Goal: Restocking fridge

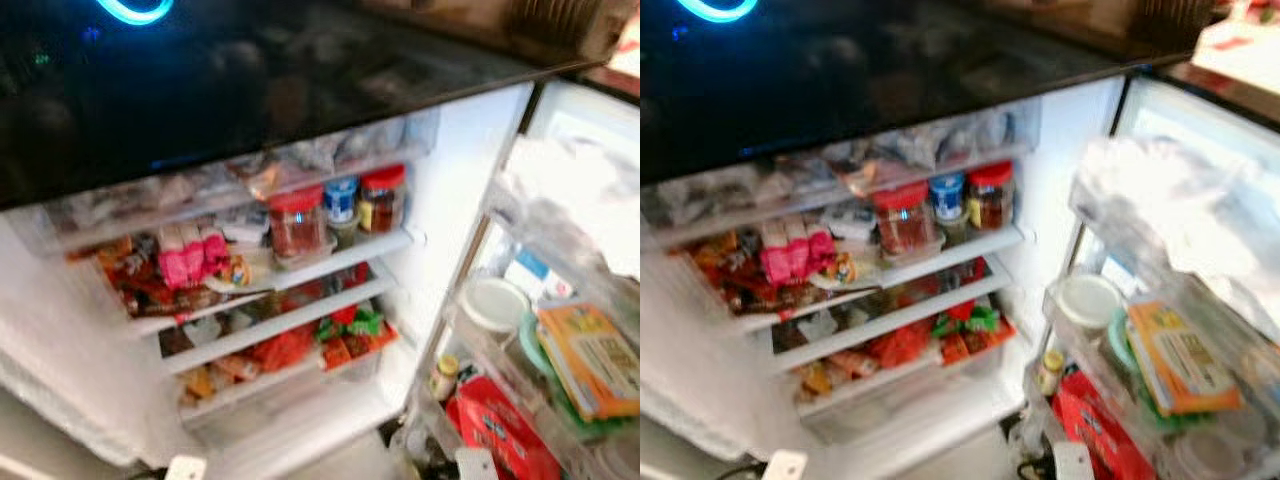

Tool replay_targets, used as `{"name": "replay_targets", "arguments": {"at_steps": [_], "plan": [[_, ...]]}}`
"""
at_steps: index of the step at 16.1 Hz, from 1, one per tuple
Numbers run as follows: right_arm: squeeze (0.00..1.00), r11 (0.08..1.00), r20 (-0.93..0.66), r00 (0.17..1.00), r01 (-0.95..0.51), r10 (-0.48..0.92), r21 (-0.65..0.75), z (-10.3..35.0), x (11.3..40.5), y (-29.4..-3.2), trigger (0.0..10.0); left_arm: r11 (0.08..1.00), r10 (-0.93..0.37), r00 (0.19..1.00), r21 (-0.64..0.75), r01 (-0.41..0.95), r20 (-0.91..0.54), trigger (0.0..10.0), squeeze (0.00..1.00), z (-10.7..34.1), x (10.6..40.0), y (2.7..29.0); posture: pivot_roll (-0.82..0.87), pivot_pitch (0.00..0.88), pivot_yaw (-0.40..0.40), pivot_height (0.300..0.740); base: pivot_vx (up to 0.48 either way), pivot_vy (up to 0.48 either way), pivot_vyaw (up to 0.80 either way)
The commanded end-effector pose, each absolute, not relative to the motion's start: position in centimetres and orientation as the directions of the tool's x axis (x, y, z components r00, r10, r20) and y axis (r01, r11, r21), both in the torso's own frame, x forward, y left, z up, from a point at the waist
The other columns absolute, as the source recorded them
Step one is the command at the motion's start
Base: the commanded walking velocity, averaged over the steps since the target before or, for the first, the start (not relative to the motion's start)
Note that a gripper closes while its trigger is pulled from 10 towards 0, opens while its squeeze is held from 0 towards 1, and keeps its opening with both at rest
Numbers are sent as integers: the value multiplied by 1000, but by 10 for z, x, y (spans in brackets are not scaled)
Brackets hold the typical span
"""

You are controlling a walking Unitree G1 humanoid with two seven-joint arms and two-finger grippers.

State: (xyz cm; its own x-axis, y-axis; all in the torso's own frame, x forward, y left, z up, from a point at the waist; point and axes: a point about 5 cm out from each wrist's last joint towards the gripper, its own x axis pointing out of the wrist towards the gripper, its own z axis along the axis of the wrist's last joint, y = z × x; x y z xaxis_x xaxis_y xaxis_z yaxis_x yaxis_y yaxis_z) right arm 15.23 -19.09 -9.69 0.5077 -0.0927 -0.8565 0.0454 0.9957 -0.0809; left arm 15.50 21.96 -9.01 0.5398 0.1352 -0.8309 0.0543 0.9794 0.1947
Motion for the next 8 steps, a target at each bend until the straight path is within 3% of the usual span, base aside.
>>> {"name": "replay_targets", "arguments": {"at_steps": [1,4,8], "plan": [[0,991,-847,514,77,-131,-107,-94,154,-204,10000,981,127,546,185,53,-828,10000,0,-91,155,215,12,0,27,740,0,0,0],[0,994,-854,510,20,-103,-108,-93,156,-204,10000,984,136,627,176,2,-767,10000,0,-86,161,214,20,0,19,740,0,0,0],[0,994,-855,509,17,-102,-108,-93,157,-206,10000,993,97,669,117,-15,-737,10000,0,-84,164,210,17,0,14,740,0,0,0]]}}
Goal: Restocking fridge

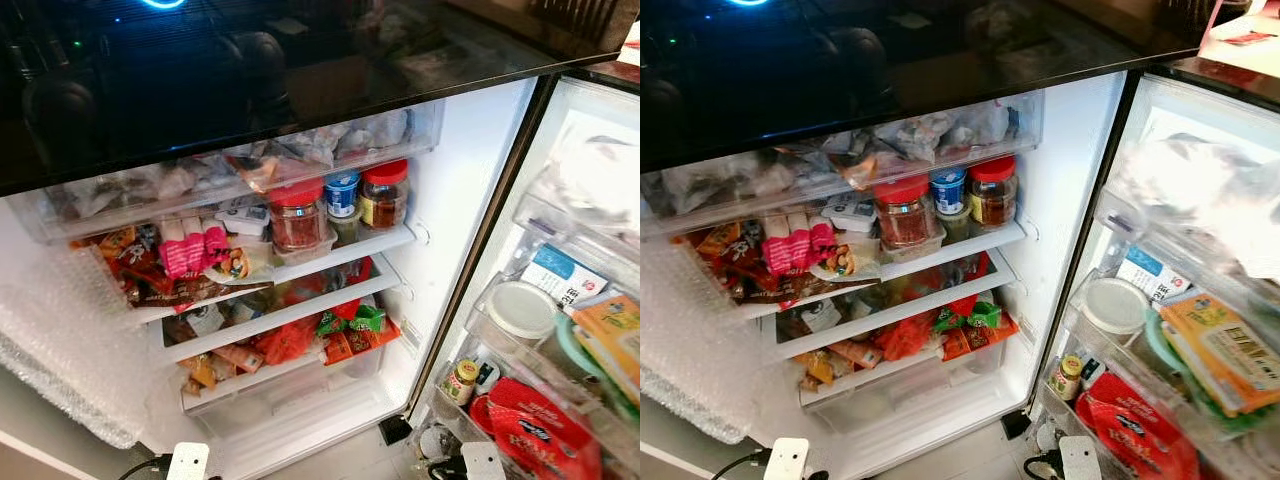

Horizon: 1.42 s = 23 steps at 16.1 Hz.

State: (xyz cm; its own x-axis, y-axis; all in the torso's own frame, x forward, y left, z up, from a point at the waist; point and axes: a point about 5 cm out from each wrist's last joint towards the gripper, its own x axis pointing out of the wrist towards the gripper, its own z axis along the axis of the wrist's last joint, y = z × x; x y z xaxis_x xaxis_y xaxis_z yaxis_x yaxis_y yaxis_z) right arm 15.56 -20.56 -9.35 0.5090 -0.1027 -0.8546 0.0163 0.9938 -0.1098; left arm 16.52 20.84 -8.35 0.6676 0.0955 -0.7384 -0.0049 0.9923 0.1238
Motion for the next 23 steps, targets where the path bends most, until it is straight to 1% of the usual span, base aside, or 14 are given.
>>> {"name": "replay_targets", "arguments": {"at_steps": [1,7,10,13,16,23], "plan": [[0,994,-856,507,19,-102,-107,-93,157,-206,10000,994,93,664,113,-13,-742,10000,0,-84,164,209,17,0,14,740,0,0,0],[0,994,-861,500,7,-98,-109,-94,156,-206,10000,997,64,650,79,-7,-757,10000,0,-86,162,208,20,0,13,740,0,0,0],[0,993,-848,518,27,-111,-113,-93,157,-206,10000,997,58,645,74,-2,-762,10000,0,-86,161,208,18,0,15,740,0,0,0],[0,990,-843,523,29,-131,-136,-92,157,-207,10000,997,55,641,73,3,-766,10000,0,-86,161,208,19,0,15,740,0,0,0],[0,991,-844,520,37,-131,-130,-93,156,-206,10000,997,59,638,76,-1,-768,10000,0,-87,160,209,29,0,15,740,0,0,0],[0,991,-848,514,38,-131,-130,-94,155,-205,10000,997,56,634,77,6,-771,10000,0,-87,159,210,28,0,18,740,259,0,0]]}}
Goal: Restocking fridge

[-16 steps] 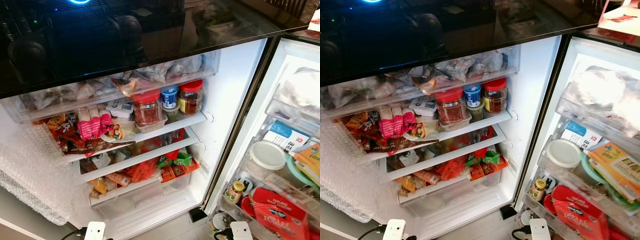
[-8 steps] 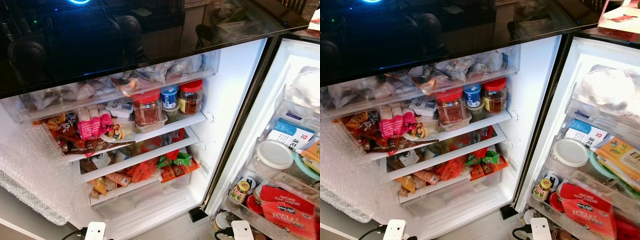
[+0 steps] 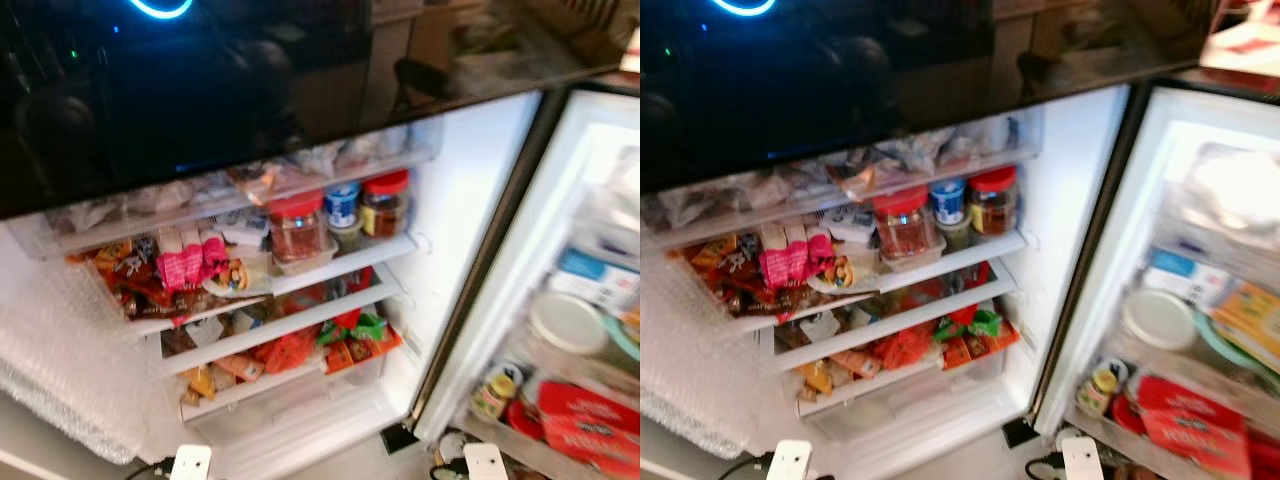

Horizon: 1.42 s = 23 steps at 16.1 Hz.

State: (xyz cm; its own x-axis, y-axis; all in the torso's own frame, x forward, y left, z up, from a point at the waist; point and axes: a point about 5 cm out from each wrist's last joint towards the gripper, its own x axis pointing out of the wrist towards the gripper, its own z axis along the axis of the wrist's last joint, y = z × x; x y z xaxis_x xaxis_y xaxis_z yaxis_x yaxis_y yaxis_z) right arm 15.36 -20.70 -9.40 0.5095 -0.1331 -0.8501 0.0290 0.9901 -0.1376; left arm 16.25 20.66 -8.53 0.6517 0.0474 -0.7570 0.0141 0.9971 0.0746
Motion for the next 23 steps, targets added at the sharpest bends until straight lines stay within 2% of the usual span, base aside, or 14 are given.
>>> {"name": "replay_targets", "arguments": {"at_steps": [1,4,11,15,16,17,20,21,23], "plan": [[0,991,-848,514,39,-131,-129,-94,155,-205,10000,997,55,635,75,4,-771,10000,0,-87,159,210,30,0,17,740,281,0,0],[0,991,-847,516,39,-131,-129,-93,156,-206,10000,997,52,634,71,4,-772,10000,0,-87,160,209,32,0,16,740,276,0,0],[0,991,-848,515,39,-129,-127,-93,156,-207,10000,998,54,644,67,-4,-763,10000,0,-86,161,208,57,2,2,740,0,0,0],[0,992,-848,516,16,-116,-126,-93,155,-208,10000,992,122,727,95,-79,-676,10000,0,-80,164,210,68,10,-5,740,0,0,0],[0,992,-850,513,16,-117,-127,-93,155,-208,10000,992,115,857,107,-71,-502,10000,0,-37,237,213,67,10,-3,740,0,0,0],[0,992,-852,510,14,-117,-128,-93,155,-208,10000,993,100,904,96,-65,-415,10000,0,-20,254,214,65,13,-1,740,0,0,0],[0,992,-853,509,14,-117,-127,-93,155,-208,10000,994,87,920,92,-55,-382,10000,0,-16,258,212,65,13,-1,740,0,0,0],[0,992,-858,501,4,-111,-126,-94,155,-207,10000,1000,-19,924,-2,20,-382,10000,0,-25,239,200,58,10,11,740,0,0,0],[0,991,-858,500,14,-119,-130,-94,154,-208,10000,1000,-8,941,16,15,-339,10000,0,-21,233,203,56,10,10,740,0,0,0]]}}
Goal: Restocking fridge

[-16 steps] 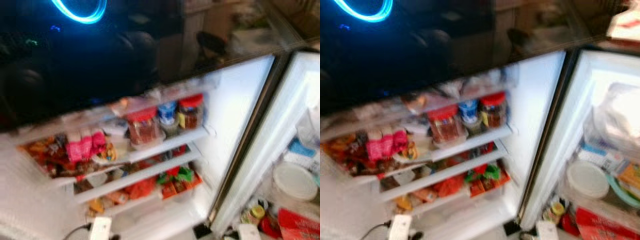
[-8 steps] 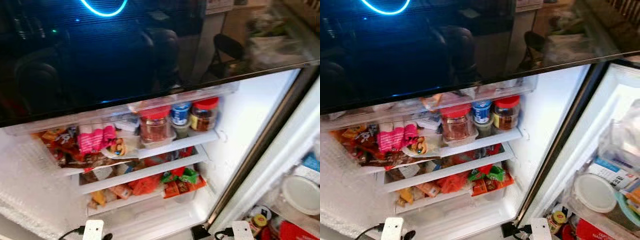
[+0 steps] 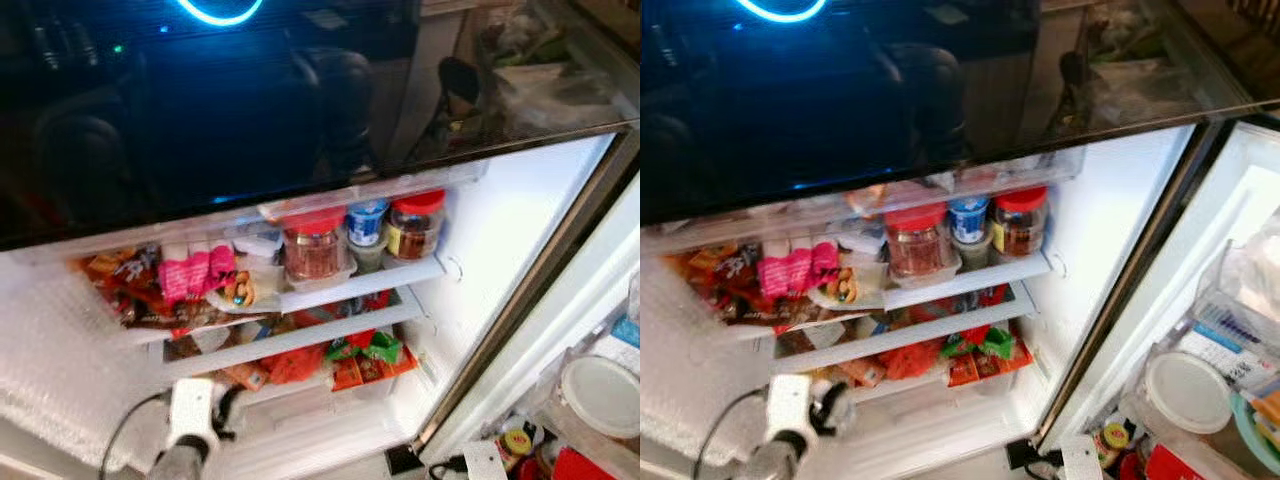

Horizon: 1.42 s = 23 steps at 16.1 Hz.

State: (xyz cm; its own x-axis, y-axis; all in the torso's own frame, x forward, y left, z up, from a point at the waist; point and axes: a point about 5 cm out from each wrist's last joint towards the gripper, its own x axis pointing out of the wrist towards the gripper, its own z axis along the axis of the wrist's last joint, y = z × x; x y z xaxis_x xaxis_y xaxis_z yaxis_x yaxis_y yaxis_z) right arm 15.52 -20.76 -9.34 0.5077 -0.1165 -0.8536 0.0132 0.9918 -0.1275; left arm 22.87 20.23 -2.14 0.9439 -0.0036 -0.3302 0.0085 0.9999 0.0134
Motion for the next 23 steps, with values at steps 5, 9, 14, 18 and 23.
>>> {"name": "replay_targets", "arguments": {"at_steps": [5,9,14,18,23], "plan": [[0,990,-865,489,-25,-109,-139,-94,154,-210,10000,971,-109,990,204,125,-90,10000,0,31,234,199,63,12,8,740,0,0,0],[0,984,-869,484,-82,-100,-159,-94,154,-209,10000,966,-103,991,231,119,-84,10000,0,42,242,198,36,29,17,740,0,0,0],[0,935,-883,459,-259,-101,-241,-93,157,-211,10000,966,-84,994,239,98,-68,10000,0,50,252,200,35,41,15,740,0,0,0],[0,930,-886,450,-270,-108,-250,-93,157,-211,10000,966,-92,995,240,99,-42,10000,0,57,259,197,35,39,15,732,0,0,0],[0,937,-883,463,-272,-73,-220,-93,158,-209,10000,963,-105,994,248,110,-33,10000,0,60,263,194,39,27,16,672,0,0,0]]}}
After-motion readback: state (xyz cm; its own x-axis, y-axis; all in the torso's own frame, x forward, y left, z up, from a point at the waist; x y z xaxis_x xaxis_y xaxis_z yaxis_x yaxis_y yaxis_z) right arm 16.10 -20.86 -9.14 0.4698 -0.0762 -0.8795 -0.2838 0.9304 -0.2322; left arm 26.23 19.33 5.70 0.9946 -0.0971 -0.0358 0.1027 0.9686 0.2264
